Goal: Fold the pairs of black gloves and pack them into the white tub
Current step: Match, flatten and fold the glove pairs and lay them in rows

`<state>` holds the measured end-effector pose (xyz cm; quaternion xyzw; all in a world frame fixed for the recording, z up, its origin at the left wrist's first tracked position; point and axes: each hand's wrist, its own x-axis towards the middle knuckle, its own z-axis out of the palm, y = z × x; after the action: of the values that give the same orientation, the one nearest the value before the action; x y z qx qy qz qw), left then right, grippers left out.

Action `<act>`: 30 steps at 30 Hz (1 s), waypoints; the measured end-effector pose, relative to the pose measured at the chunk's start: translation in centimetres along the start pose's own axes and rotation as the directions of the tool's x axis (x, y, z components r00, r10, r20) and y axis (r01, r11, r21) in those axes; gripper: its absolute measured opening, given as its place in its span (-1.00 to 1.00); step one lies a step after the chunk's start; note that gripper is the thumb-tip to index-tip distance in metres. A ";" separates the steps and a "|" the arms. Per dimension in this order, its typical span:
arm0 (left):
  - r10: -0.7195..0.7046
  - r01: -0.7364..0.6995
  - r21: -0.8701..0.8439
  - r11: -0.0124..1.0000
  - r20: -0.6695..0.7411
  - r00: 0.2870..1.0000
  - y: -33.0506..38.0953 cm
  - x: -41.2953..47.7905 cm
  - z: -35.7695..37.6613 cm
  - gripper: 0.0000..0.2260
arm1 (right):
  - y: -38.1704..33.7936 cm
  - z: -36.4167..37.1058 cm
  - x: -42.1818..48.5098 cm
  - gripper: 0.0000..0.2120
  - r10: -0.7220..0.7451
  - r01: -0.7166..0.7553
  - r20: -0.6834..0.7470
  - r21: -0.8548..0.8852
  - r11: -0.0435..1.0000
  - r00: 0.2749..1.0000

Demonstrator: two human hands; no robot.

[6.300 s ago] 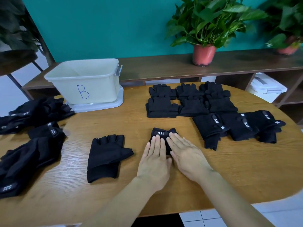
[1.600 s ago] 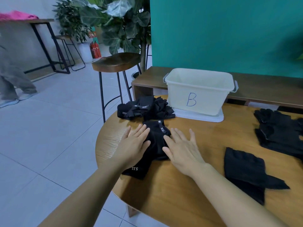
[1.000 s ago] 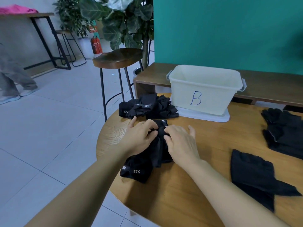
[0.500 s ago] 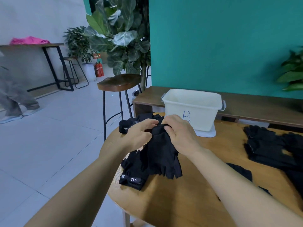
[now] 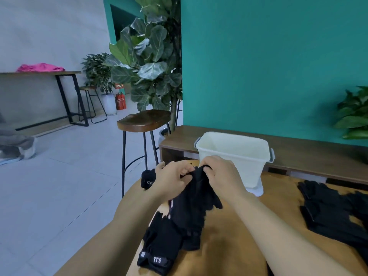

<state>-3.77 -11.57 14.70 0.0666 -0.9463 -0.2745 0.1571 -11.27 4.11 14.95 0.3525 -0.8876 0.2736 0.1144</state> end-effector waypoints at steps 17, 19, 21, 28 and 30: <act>0.004 0.130 -0.717 0.684 0.182 0.983 1.5 -0.4 -0.9 -0.79 | 0.5 -3.9 -0.4 -0.74 0.167 -0.118 -0.073 0.446 0.887 0.983; 0.019 0.118 -0.746 0.655 0.173 0.985 2.2 -0.6 -0.8 -0.78 | 1.2 -4.8 -1.4 -0.52 0.270 -0.277 0.103 0.595 0.754 0.957; 0.011 0.144 -0.771 0.621 0.192 0.981 3.1 -0.8 -0.4 -0.78 | 2.0 -5.4 -2.5 -0.50 0.287 -0.412 0.296 0.617 0.670 0.911; 0.036 -0.014 -0.665 0.747 0.019 0.999 6.8 -2.4 2.7 -0.78 | 3.9 -6.6 -5.8 -0.84 0.239 -0.329 0.226 0.619 0.713 0.944; 0.030 -0.034 -0.641 0.767 -0.018 0.999 7.6 -2.7 3.5 -0.79 | 4.6 -7.3 -6.6 -0.82 0.238 -0.325 0.222 0.616 0.718 0.946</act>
<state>-2.73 -2.86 15.33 -0.0061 -0.7964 -0.5778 0.1782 -9.55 14.76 16.49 0.2473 -0.7877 0.5529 -0.1131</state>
